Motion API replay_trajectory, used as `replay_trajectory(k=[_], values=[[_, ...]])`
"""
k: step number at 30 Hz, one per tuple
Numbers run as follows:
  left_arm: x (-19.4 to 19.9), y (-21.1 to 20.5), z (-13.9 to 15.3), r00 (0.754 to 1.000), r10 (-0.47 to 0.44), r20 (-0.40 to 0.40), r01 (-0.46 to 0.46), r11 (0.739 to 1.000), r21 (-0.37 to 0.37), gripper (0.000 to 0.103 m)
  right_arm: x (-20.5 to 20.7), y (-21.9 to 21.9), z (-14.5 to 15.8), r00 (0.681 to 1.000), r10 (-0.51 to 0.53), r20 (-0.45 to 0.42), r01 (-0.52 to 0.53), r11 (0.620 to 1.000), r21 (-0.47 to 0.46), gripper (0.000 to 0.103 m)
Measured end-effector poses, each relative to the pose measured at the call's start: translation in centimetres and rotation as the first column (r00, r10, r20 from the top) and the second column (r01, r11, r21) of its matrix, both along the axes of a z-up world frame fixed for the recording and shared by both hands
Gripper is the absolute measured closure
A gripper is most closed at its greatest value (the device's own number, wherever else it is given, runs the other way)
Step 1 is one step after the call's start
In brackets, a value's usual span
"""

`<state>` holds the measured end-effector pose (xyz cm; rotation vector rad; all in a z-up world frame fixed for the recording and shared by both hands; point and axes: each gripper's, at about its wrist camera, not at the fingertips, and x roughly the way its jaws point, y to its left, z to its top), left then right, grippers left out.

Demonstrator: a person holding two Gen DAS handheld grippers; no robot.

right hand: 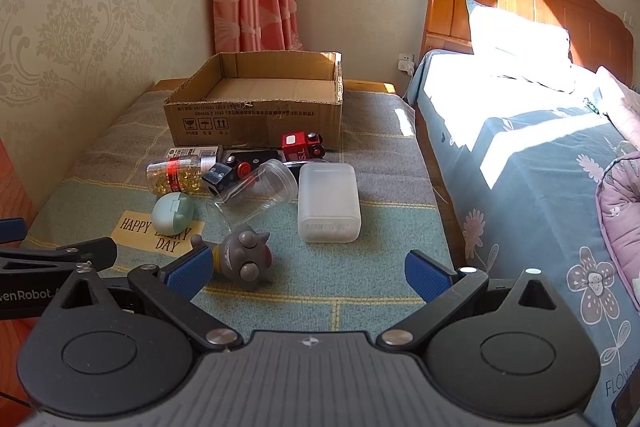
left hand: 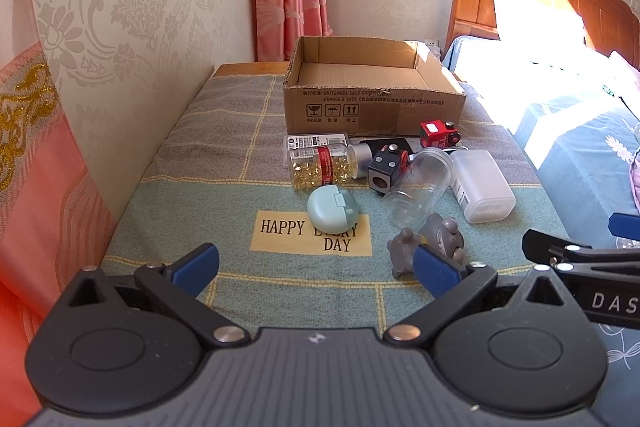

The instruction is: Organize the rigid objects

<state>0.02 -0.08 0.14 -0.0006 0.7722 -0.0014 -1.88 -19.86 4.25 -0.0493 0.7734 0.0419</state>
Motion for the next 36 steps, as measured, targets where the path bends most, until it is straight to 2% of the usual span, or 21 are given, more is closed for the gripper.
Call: replay_trajectory(k=[36], values=[[0.62, 0.08, 0.07, 1.000, -0.007, 0.001, 0.007, 1.000, -0.004, 0.001, 0.29, -0.30, 0.03, 1.000, 0.003, 0.006, -0.003, 1.000, 0.001, 0.000]])
